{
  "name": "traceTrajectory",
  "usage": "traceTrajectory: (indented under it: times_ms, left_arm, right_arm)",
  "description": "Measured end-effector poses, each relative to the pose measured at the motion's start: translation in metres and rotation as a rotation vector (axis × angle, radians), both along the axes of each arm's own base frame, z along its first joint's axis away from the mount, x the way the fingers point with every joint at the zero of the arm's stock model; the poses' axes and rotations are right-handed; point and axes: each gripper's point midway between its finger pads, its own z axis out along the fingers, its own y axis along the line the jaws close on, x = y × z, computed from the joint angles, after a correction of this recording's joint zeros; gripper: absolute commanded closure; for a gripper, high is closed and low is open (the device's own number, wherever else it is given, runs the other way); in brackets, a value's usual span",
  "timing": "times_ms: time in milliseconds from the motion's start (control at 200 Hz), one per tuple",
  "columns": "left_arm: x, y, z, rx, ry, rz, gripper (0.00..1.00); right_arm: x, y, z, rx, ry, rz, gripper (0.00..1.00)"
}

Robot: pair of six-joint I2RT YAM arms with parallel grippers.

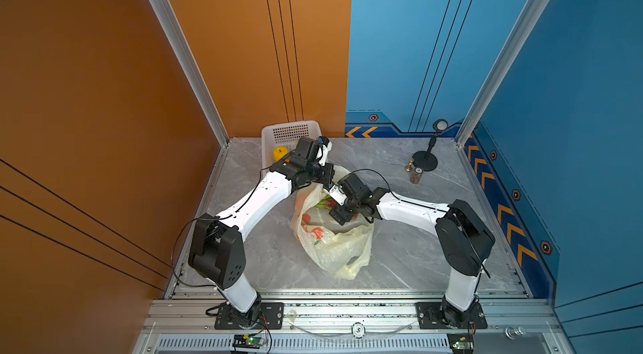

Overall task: Untie the knot of the plastic bag and take out the fruit
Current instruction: Pick up the fruit from the plastic bag.

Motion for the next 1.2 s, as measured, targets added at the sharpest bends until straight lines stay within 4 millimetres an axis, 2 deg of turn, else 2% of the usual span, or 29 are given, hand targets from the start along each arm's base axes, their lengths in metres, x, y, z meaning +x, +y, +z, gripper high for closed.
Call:
traceTrajectory:
  times_ms: [115,416,541,786,1056,1202]
  left_arm:
    - [-0.002,0.0,-0.009,0.008,0.019,-0.002,0.85]
    - [-0.001,0.004,-0.014,0.013,0.033,0.008,0.84]
    - [0.0,0.007,-0.016,0.016,0.038,0.015,0.84]
    - [0.002,0.012,-0.019,0.016,0.045,0.029,0.84]
    - [0.002,0.012,-0.022,0.011,0.054,0.024,0.83]
    - [0.001,0.013,-0.033,0.005,0.082,0.019,0.83]
  right_arm:
    - [-0.005,-0.004,-0.023,-0.039,0.053,-0.013,0.14]
    - [-0.012,-0.002,-0.018,0.01,0.087,-0.03,0.41]
    - [-0.027,-0.008,-0.005,0.051,0.102,-0.02,0.48]
    - [-0.044,-0.009,0.037,0.179,0.056,0.013,0.49]
    - [-0.063,-0.011,0.048,0.266,0.067,0.046,0.54]
    - [-0.069,-0.006,0.07,0.362,0.046,0.065,0.56]
